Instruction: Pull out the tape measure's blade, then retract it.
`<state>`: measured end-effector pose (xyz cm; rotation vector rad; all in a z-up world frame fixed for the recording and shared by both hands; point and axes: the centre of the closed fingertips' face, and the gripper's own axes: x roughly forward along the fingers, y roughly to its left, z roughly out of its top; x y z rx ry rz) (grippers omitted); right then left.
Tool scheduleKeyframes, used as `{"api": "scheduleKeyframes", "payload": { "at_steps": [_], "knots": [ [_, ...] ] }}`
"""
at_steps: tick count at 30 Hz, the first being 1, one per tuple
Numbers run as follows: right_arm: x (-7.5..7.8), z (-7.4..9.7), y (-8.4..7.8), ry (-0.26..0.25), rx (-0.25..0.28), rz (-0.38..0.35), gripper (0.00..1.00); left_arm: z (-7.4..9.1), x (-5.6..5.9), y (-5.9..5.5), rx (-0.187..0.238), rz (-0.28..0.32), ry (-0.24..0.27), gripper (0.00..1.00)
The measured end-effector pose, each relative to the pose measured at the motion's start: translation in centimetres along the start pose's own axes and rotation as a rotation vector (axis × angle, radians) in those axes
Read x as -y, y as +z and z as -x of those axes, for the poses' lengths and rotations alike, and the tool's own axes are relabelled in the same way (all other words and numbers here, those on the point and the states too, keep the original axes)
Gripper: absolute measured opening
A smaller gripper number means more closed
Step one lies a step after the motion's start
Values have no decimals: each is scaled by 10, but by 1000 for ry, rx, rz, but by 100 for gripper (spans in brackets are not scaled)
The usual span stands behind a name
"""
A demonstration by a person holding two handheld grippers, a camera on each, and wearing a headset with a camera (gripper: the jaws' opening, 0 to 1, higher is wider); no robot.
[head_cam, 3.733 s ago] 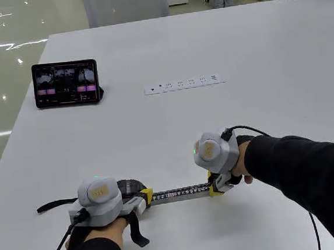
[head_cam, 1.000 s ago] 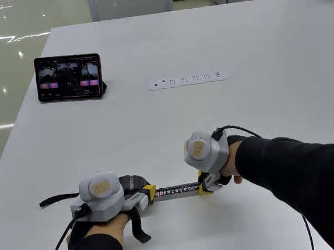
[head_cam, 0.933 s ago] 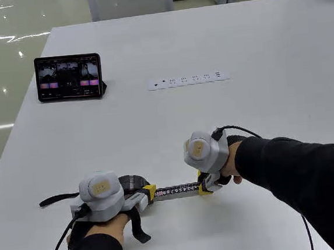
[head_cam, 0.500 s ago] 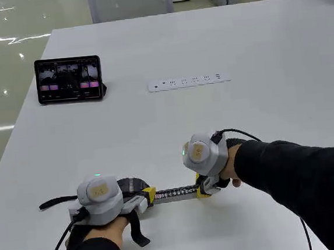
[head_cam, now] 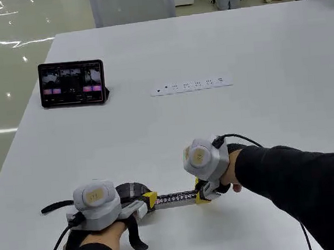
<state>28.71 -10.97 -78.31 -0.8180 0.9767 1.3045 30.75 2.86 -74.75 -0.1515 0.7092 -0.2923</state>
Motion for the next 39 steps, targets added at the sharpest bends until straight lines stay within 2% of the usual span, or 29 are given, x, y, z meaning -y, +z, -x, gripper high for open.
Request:
{"api": "scheduleKeyframes", "payload": {
  "at_steps": [39],
  "knots": [
    [-3,-7,16,-2,43,8,11,0,1,-1,-5,18,-18,58]
  ]
}}
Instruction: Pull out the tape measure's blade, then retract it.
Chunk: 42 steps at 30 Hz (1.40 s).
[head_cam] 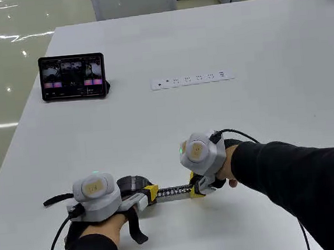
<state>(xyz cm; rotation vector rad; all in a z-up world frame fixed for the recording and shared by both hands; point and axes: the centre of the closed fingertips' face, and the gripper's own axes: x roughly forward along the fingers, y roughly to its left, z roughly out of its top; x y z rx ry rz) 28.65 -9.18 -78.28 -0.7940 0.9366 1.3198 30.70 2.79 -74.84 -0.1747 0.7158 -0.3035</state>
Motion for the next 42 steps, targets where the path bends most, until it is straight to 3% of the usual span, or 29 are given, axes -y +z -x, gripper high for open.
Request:
{"api": "scheduleKeyframes", "payload": {
  "at_steps": [42],
  "knots": [
    [-2,-8,20,-2,52,4,10,0,-1,-1,-16,10,-9,59]
  ]
}}
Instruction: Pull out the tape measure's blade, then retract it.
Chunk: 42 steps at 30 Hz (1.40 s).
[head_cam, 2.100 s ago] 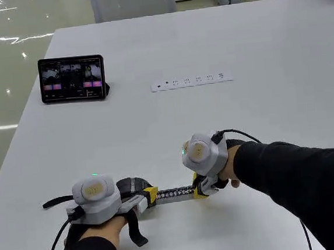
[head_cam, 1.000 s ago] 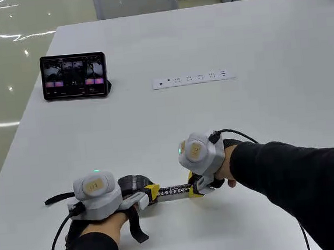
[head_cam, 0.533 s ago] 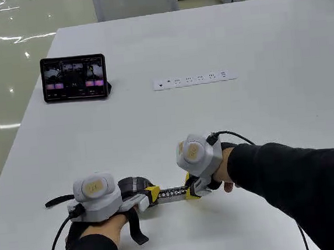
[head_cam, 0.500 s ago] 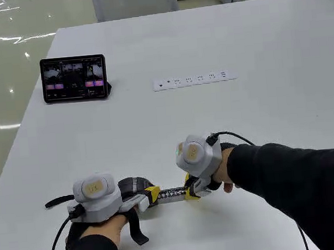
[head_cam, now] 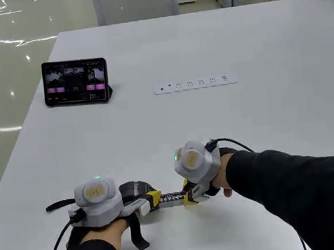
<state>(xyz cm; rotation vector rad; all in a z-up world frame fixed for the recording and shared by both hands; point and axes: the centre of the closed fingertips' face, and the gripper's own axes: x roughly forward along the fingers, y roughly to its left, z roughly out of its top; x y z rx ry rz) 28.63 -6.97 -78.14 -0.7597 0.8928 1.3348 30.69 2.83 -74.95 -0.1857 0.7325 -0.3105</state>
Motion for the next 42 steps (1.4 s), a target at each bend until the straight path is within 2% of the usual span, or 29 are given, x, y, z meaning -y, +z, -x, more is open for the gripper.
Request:
{"api": "scheduleKeyframes", "payload": {
  "at_steps": [42],
  "knots": [
    [-2,-7,12,9,15,-38,10,0,1,0,-2,6,-2,59]
  ]
}}
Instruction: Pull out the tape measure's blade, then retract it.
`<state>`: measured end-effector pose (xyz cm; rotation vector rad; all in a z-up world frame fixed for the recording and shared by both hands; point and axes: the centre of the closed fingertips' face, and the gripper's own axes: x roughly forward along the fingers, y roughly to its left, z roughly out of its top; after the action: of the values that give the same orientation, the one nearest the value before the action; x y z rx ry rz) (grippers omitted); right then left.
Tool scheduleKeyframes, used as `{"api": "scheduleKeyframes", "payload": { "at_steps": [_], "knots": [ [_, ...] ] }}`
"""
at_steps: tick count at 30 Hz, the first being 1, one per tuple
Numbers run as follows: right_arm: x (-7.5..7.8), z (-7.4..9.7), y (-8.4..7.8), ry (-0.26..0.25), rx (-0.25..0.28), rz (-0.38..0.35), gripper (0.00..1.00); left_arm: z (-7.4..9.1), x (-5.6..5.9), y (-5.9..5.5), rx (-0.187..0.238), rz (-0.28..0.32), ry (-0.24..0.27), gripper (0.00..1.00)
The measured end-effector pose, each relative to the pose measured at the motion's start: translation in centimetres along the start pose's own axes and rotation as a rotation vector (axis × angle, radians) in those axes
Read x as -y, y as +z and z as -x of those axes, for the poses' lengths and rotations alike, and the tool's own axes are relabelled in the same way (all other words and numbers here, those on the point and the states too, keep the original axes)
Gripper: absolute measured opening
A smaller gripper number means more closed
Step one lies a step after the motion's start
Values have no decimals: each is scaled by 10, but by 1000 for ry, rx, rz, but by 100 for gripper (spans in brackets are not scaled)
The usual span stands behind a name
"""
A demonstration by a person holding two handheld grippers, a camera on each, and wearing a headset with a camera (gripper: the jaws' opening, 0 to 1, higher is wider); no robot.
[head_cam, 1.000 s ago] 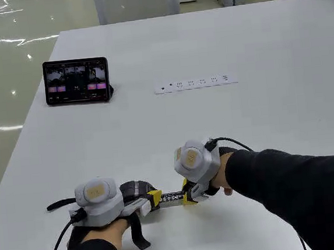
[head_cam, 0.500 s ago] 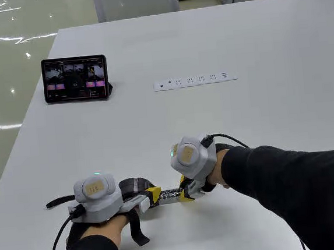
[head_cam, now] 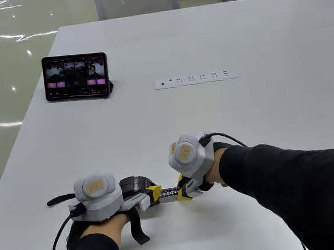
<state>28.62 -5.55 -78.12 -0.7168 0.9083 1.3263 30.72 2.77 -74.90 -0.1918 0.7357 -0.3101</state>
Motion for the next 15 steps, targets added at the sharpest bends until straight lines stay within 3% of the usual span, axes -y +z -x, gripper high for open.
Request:
{"api": "scheduleKeyframes", "payload": {
  "at_steps": [15],
  "knots": [
    [-1,-5,8,4,18,-7,10,-1,-1,0,-2,4,-4,59]
  ]
}}
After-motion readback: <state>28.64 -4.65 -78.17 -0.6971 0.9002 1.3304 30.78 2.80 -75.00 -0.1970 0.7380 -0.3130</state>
